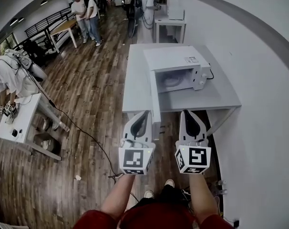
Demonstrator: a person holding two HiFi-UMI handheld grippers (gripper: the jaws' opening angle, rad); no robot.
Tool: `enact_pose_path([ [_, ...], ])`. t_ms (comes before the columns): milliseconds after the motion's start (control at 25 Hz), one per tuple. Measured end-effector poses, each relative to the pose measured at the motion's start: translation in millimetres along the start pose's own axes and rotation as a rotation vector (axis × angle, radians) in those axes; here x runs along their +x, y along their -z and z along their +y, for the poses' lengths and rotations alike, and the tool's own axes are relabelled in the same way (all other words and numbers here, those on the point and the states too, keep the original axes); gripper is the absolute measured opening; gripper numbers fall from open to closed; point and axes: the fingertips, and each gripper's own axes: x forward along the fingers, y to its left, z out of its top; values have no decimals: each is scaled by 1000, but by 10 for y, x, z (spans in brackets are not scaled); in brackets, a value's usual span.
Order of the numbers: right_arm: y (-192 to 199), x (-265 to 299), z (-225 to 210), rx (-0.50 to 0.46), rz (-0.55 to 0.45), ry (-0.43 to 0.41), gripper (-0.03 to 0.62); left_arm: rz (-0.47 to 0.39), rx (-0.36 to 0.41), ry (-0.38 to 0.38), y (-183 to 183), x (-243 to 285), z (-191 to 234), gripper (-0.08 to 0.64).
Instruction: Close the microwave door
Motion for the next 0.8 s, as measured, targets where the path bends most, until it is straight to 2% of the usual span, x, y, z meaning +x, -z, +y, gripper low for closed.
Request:
enact_pose_path([
  [240,180,190,-76,3,29,-15,28,29,20,43,278,156,73,28],
  [400,308,239,-109,14,52,-19,28,76,49,126,577,164,36,29],
  [560,442,279,-101,25,78,-24,28,120,47,206,853,117,15,36],
  [640,498,289,-78,25,90,-29,28,148,48,264,993,87,-28,105],
  [800,599,299,9,28,109,-48,28,195,68,350,1249,35,-83,147],
])
